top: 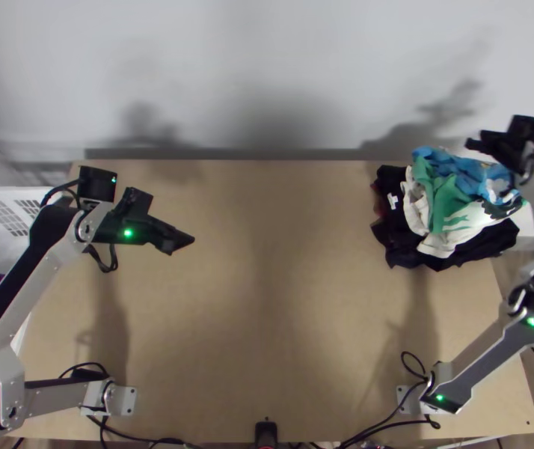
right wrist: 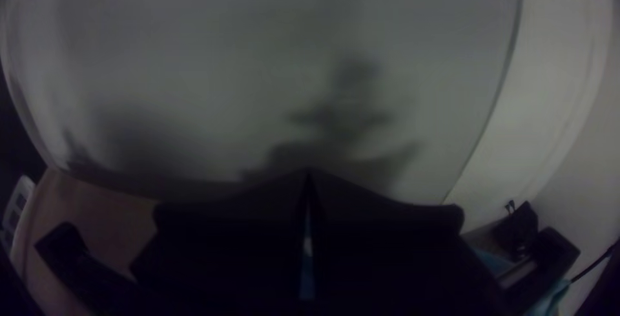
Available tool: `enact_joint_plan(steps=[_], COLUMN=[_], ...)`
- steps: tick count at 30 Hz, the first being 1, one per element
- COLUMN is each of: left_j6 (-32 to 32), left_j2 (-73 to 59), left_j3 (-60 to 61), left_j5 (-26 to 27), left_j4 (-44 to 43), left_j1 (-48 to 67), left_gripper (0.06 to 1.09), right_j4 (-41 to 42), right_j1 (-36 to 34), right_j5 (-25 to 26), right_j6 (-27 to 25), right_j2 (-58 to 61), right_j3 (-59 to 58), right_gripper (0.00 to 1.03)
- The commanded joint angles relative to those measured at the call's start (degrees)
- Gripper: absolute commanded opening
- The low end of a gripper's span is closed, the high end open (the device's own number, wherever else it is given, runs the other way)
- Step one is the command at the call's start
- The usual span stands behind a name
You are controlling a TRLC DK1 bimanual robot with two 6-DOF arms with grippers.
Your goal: Fold the t-shirt
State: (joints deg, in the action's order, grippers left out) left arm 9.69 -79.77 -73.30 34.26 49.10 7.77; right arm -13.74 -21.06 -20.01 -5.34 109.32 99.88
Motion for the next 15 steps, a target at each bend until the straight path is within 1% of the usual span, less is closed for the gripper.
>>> enact_joint_plan(steps=[1, 5, 10, 15], left_j6=[0.24, 0.15, 0.5, 0.15], left_j2=[1.9, 3.3, 4.09, 4.8], left_j3=[2.19, 2.81, 4.74, 5.97], left_j5=[-0.07, -0.07, -0.07, -0.07], left_j4=[0.03, 0.21, 0.21, -0.15], left_j1=[-0.39, -0.83, -1.44, -1.0], left_gripper=[1.04, 1.04, 1.04, 1.04], right_j4=[-2.08, -2.0, 2.22, 6.0], right_j1=[3.31, 2.07, -0.21, 0.05], right_j5=[-0.29, -0.29, -1.0, -0.91], right_j6=[0.51, 0.25, 0.25, 0.25], right_j2=[7.66, -0.16, -8.95, -16.68], right_j3=[3.84, -7.33, -22.36, -34.92], right_gripper=[0.03, 0.03, 0.03, 0.03])
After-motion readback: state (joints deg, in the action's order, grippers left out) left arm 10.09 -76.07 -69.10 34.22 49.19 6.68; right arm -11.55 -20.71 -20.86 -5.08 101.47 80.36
